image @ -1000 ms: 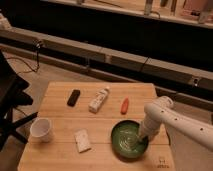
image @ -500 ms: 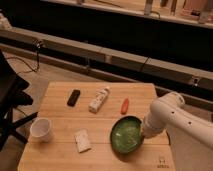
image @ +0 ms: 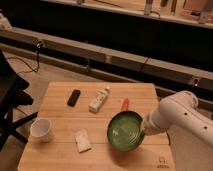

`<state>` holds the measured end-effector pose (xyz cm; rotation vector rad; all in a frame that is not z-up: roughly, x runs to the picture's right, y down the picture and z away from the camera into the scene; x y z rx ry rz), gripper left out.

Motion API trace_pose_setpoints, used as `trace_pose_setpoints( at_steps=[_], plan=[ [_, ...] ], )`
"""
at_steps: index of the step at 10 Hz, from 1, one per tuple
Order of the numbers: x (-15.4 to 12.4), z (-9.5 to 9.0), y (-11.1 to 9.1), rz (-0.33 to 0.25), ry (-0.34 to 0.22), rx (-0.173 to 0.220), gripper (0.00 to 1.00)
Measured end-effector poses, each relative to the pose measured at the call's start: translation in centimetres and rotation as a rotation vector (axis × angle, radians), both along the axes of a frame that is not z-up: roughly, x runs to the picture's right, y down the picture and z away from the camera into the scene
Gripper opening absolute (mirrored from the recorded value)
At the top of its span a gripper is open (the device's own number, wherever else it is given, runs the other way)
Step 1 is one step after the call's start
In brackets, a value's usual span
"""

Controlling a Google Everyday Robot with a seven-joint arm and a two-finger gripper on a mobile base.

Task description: Pick up the ceramic bowl

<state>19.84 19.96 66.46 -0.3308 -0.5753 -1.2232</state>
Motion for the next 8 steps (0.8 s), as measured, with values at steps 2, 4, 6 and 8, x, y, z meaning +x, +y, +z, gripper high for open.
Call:
trace_pose_setpoints(
  at_steps=[2, 4, 6, 8],
  plan=[
    [0.8, 0.9, -0.6, -0.014, 0.055, -0.026, 0.19],
    [0.7, 0.4, -0.9, -0.016, 0.045, -0.015, 0.19],
    [0.0, -0.4, -1.2, -0.003, 0.016, 0.002, 0.19],
    [0.9, 0.2, -1.8, -0.008, 0.04, -0.006, 0.19]
  ],
)
